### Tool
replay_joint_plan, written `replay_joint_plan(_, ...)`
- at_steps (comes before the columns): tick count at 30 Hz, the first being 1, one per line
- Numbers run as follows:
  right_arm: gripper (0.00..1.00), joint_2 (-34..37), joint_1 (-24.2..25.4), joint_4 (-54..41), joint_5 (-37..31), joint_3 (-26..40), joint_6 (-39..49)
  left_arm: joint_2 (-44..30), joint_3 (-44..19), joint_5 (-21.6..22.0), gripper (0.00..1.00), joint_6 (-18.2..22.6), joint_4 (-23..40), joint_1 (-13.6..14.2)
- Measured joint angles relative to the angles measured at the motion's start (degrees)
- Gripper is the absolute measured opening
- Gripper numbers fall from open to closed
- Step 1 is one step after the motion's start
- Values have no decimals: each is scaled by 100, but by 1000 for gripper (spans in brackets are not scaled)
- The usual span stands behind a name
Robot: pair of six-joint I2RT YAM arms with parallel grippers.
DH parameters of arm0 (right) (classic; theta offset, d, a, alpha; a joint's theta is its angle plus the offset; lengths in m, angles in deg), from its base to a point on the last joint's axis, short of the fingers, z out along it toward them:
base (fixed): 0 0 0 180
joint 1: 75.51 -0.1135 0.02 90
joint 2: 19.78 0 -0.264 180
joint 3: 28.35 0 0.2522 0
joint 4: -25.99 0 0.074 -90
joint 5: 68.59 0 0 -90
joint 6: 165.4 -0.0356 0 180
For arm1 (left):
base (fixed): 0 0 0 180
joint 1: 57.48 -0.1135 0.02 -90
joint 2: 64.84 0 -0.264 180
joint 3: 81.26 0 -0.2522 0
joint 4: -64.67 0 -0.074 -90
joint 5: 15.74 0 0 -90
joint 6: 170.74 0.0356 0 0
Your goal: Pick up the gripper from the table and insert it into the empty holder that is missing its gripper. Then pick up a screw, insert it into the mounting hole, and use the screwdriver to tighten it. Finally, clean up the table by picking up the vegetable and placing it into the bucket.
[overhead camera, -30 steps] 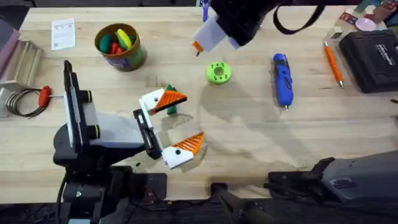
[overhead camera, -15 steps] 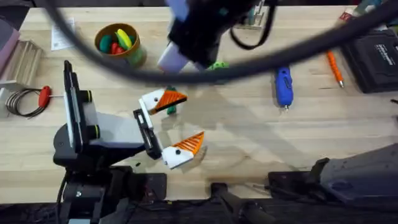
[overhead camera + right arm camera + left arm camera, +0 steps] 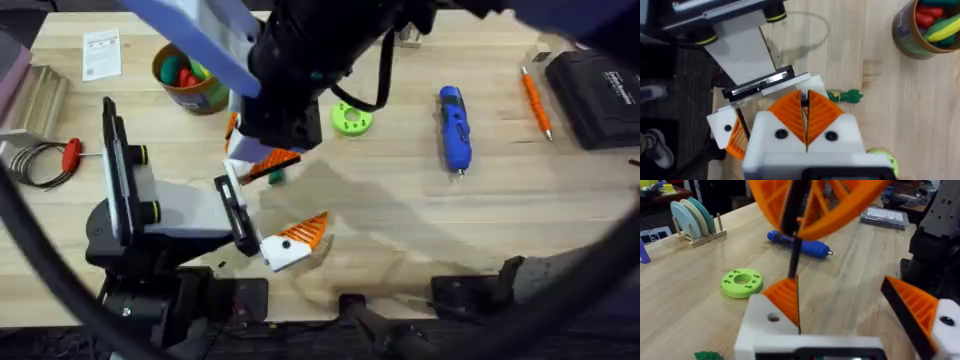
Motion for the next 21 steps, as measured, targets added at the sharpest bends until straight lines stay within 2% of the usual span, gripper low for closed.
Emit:
replay_joint_plan(12, 6, 11, -4, -63, -262, 0, 181, 0, 0, 0, 985, 0, -2, 0)
replay_joint_plan(21, 6, 297, -4, -66, -306, 0, 201, 0, 0, 0, 986, 0, 0, 0)
